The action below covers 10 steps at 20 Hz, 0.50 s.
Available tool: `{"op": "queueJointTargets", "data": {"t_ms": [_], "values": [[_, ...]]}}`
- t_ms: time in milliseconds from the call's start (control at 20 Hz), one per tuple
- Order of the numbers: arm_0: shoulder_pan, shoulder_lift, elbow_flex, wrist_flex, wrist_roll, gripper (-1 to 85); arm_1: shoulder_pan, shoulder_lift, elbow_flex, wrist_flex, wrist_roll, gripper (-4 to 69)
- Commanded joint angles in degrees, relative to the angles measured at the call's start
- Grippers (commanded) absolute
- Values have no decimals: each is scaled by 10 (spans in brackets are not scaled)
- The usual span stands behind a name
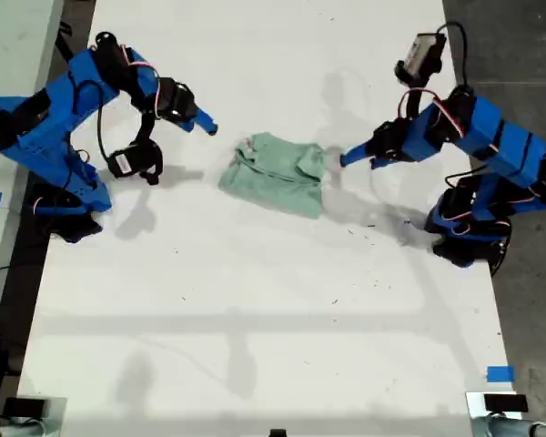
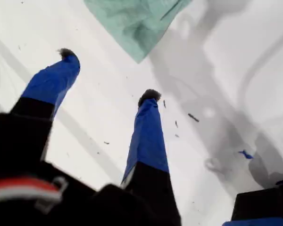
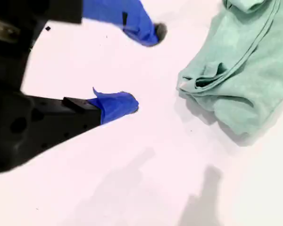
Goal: Fold tshirt
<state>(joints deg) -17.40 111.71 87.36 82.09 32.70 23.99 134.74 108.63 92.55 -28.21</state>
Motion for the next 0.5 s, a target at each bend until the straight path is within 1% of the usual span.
{"op": "queueJointTargets", "data": {"t_ms": [0,50,100,150,250,350,400,450], "values": [[91,258,358,-200,-80,11,-99,114,91,-24,121,203],[109,331,465,-240,-126,4,-135,146,134,-48,163,184],[124,390,553,-255,-169,2,-169,171,182,-81,198,155],[139,446,625,-264,-207,2,-194,188,232,-107,229,148],[151,527,715,-257,-247,2,-227,225,333,-159,272,82],[140,607,780,-222,-247,2,-243,279,424,-206,295,51],[136,692,829,-196,-247,2,-246,323,472,-218,306,43],[123,795,861,-122,-247,2,-252,390,521,-217,321,30]]}}
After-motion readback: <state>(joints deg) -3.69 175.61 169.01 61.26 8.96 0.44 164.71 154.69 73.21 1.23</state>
